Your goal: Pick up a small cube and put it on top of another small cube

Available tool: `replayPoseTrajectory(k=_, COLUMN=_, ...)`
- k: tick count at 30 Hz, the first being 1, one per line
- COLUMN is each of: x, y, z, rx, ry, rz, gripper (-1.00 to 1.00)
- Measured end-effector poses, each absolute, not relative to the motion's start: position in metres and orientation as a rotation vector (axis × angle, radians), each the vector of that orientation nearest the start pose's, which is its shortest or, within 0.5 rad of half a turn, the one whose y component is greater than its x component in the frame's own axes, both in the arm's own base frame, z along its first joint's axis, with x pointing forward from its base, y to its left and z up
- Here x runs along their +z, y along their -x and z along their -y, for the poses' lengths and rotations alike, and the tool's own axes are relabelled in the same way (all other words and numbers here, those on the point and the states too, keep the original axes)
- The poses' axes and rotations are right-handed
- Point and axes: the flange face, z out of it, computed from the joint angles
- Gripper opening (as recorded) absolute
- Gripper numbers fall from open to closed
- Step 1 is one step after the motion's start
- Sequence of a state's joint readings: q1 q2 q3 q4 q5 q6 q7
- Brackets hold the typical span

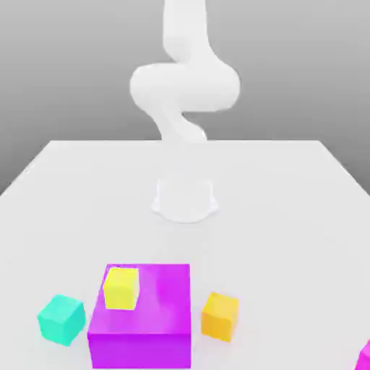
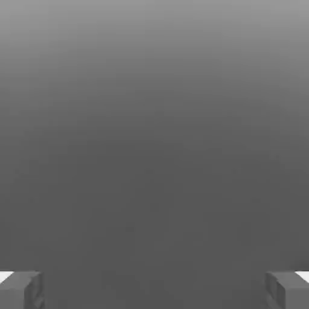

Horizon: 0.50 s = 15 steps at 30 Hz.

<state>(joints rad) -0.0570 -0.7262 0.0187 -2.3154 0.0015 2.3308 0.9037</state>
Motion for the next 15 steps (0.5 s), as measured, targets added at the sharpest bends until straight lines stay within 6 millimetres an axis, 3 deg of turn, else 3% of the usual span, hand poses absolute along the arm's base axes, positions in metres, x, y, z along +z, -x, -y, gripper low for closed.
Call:
replayPoseTrajectory(k=7, x=0.582, y=-0.436, z=0.058, rx=-0.741, ry=2.184, rz=-1.739, gripper=0.0)
replayPoseTrajectory(k=15, x=0.461, y=-0.469, z=0.119, rx=-0.504, ry=1.821, rz=-2.267, gripper=0.0)
